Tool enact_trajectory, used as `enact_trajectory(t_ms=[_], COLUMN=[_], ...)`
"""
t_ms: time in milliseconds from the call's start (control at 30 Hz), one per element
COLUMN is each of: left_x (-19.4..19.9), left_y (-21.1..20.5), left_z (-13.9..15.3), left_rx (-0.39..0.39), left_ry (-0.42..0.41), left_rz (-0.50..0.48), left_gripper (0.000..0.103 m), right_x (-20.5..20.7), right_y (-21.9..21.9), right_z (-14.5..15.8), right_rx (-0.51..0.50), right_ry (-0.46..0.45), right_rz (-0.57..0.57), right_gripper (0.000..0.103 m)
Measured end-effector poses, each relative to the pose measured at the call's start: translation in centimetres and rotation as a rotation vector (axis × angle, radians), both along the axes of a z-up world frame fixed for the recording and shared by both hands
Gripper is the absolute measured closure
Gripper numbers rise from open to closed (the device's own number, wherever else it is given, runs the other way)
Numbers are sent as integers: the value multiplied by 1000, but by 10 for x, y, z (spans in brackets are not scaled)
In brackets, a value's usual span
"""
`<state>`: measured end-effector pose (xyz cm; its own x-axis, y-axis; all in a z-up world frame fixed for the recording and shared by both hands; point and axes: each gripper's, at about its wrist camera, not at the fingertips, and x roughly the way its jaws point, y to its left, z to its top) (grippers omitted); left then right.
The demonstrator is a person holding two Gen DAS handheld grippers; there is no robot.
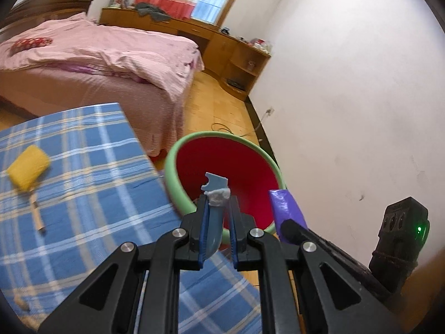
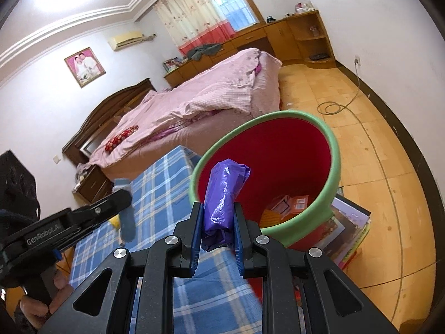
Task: Collect trash
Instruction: 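Carry the tube and purple bag over the red bucket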
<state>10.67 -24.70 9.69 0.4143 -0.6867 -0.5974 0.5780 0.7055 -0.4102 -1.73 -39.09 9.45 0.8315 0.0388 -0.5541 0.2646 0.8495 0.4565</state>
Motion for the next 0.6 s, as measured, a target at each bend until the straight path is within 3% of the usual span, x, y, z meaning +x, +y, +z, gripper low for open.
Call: enact_trajectory(t_ms=[367, 600], left_x=[36, 48], left_y=[-61, -77], left_z=[-27, -42], left_rx=[45, 58], left_ry=[35, 52], left_rz=[-64, -74], left_gripper=[91, 91], right_x=[21, 36], right_y=[-30, -42], right_z=[-18, -30], right_rx=[6, 21], right_ry=[47, 66], right_rz=[-4, 1], right_gripper=[83, 80])
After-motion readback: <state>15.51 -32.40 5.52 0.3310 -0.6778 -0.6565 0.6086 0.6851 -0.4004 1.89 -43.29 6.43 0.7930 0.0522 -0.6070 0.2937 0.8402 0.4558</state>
